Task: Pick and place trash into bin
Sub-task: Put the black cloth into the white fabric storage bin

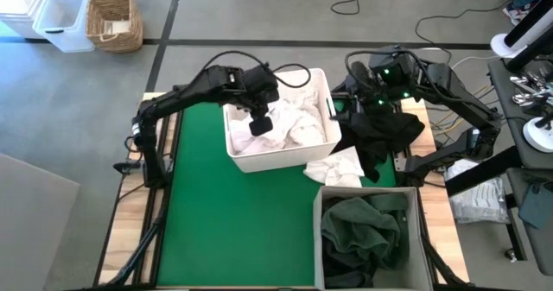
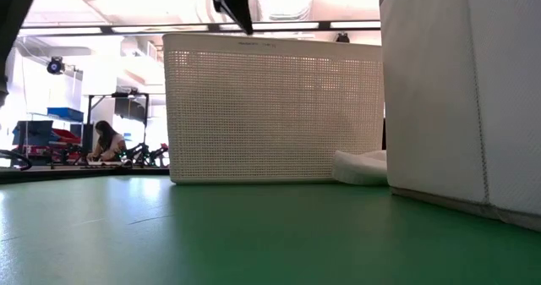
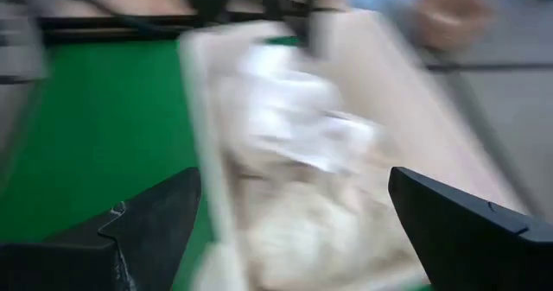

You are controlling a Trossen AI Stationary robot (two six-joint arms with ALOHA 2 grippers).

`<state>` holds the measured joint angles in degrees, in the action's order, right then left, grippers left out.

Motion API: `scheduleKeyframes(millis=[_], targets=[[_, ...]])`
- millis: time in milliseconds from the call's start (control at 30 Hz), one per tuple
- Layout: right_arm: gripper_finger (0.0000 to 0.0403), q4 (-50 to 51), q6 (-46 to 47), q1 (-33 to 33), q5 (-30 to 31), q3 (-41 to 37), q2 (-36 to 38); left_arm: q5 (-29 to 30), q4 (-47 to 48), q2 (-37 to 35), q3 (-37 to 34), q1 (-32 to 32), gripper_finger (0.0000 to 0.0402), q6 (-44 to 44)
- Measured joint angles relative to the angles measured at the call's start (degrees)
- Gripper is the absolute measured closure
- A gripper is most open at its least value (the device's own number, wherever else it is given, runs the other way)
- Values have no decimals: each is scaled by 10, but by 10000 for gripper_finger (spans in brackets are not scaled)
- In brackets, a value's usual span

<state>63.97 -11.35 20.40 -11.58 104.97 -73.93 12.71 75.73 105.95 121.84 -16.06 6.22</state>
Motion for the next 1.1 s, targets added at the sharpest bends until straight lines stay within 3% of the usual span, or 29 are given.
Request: scheduleKeyframes(millis=[167,267,633,900,1100], targets=[[35,14,38,0,212,0,0,33,-28,-59,-47,52,398,-8],[35,39,49,0,278,0,1,89,-56,-113,-103,101,400,-20],[35,75,79,7,281,-22,0,254,-230,-333,-387,280,400,-82],[35,81,147,39,281,-86,-1,284,-353,-431,-530,330,400,-97],[35,97,186,75,281,-152,-1,365,-368,-482,-608,355,400,-124]])
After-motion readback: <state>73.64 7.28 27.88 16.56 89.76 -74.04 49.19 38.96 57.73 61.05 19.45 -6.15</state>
